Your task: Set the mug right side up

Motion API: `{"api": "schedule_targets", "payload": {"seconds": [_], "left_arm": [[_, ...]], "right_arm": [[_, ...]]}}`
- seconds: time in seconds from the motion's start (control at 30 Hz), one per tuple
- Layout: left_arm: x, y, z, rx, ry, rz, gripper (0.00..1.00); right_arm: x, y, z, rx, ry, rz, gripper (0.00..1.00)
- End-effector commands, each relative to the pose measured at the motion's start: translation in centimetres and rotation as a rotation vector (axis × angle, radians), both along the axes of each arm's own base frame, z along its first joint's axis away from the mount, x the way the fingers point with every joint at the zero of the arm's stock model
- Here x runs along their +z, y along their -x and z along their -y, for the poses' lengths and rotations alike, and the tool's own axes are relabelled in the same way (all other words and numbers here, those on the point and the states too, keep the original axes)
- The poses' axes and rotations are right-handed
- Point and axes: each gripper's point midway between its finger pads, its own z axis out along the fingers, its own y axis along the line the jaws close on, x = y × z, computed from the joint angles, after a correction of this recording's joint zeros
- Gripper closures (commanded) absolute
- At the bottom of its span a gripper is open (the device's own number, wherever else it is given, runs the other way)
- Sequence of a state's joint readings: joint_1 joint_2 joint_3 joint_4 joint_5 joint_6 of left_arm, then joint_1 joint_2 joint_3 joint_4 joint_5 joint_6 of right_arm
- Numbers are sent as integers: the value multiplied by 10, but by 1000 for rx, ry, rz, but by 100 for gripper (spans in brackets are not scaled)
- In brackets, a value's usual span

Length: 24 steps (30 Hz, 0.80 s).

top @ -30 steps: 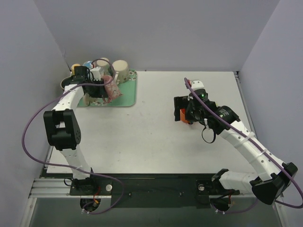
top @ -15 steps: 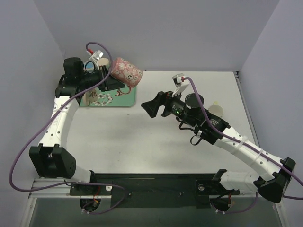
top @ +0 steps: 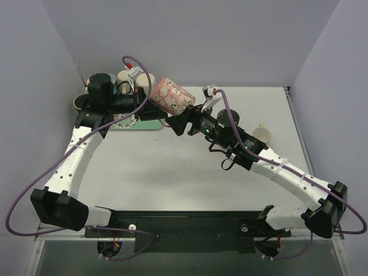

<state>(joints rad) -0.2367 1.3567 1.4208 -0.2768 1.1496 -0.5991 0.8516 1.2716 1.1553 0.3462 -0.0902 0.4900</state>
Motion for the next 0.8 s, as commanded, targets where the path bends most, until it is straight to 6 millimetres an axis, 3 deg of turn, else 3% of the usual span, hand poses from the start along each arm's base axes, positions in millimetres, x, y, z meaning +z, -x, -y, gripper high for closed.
{"api": "schedule_targets", "payload": {"seconds": [0.0, 0.1, 0.23, 0.33, 0.53, 0.63, 0.7, 0.77], "left_arm": [[16, 20, 10, -89, 31, 89, 100], [15, 20, 13, -91, 29, 89, 100], [21, 11, 9, -59, 30, 121, 100], [23, 15, 14, -83, 34, 122, 100], [7, 41, 37, -190, 26, 90, 100], [10, 54, 48, -265, 63, 87, 100], [12, 57, 53, -305, 88, 90, 100], [13, 57, 53, -315, 103, 68, 100]], "right_arm": [[76, 6, 18, -38, -110, 185, 32], [79, 10, 23, -40, -91, 181, 36], [69, 15, 32, -50, -33, 159, 34], [72, 15, 36, -63, -75, 177, 32], [102, 18, 27, -7, -164, 236, 34], [122, 22, 20, 42, -249, 274, 35], [130, 24, 19, 57, -271, 288, 43], [136, 25, 21, 54, -289, 299, 63]]}}
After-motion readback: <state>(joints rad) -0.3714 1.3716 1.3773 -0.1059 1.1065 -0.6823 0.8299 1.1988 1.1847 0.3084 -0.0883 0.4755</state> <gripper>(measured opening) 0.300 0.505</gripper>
